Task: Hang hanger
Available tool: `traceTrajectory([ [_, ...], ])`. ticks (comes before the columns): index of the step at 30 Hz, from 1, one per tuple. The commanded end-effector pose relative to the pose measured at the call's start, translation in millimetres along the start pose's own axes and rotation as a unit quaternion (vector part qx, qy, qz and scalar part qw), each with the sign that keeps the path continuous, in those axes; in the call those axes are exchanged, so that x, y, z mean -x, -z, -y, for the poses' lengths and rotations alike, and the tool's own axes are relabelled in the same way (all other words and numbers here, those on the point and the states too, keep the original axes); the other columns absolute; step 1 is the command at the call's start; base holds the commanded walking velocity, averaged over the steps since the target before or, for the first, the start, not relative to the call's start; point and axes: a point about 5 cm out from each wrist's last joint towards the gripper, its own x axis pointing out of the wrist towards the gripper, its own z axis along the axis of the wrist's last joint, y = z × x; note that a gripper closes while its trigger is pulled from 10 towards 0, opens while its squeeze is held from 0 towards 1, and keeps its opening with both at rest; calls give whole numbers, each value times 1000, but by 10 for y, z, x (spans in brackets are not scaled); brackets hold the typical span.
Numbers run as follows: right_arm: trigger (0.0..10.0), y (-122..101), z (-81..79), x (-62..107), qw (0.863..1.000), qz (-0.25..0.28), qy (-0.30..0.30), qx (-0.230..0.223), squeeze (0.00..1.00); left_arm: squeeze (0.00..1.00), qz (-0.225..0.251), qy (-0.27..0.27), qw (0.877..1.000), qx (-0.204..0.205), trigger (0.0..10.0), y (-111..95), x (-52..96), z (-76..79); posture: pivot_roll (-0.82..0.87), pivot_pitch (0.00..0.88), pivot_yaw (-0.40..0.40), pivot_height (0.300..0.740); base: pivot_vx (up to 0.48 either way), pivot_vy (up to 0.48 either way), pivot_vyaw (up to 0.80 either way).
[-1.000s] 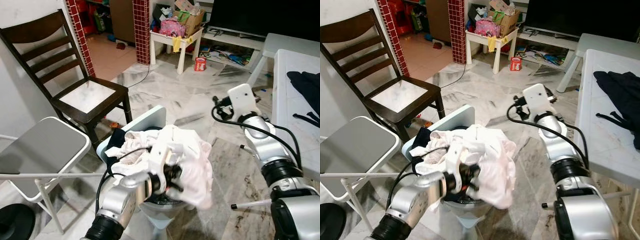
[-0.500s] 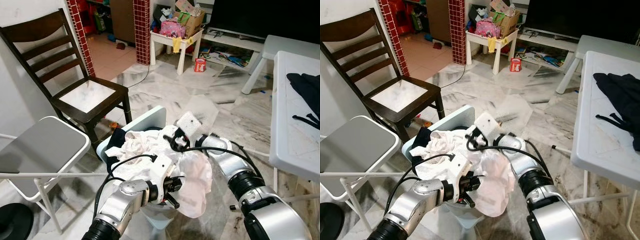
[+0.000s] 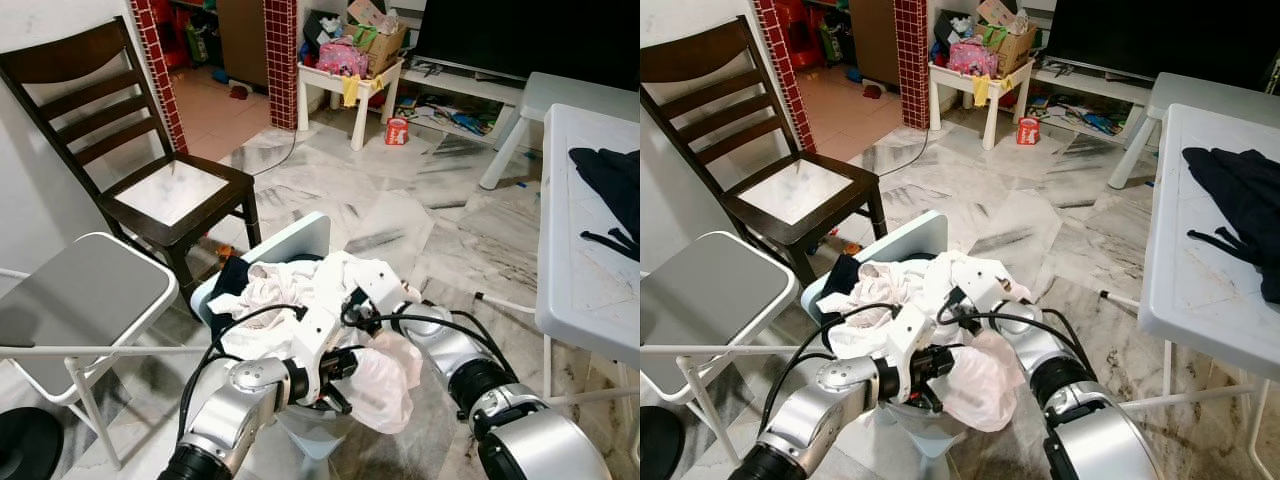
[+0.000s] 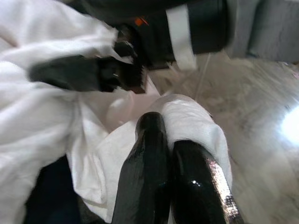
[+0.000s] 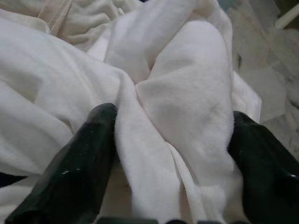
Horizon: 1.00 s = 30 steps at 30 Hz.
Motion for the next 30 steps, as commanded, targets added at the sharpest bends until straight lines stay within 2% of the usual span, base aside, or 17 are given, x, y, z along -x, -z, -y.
traceTrajectory([
  [1,0,100,51,28,1000,-13,14,-20,0,0,34,-31,998,-32,10000,-138,66,-62,19,3,-80,740,0,0,0],
  [5,0,163,186,81,998,-11,47,-34,0,0,86,-54,994,-30,10000,-312,231,-103,20,3,-82,740,0,0,0],
  [9,0,266,275,140,997,-17,61,-44,0,0,136,-86,987,-16,10000,-469,482,-176,16,0,-92,740,0,0,0],
  [12,0,301,290,157,997,-19,64,-49,0,0,149,-88,985,2,10000,-486,606,-194,16,0,-93,740,0,0,0],
  [16,0,317,297,163,996,-19,68,-55,0,0,131,-70,989,15,10000,-401,684,-168,18,0,-95,740,0,0,0],
  [17,0,310,288,159,996,-17,68,-57,0,1000,112,-63,992,19,10000,-310,695,-148,19,0,-95,740,0,0,0],
  [24,0,250,257,135,996,-5,66,-56,0,1000,72,-38,994,68,10000,-57,661,-59,10,4,-86,740,0,0,0],
  [28,0,217,262,130,996,4,71,-59,0,1000,-11,-38,998,58,10000,262,730,-59,5,11,-84,740,0,0,0],
  [29,0,217,262,130,996,4,71,-59,0,1000,-11,-38,998,58,10000,262,730,-59,5,11,-84,740,0,0,0],
  [30,0,221,262,133,996,4,72,-59,0,1000,-35,-33,997,56,10000,348,781,-48,6,12,-84,740,0,0,0],
])
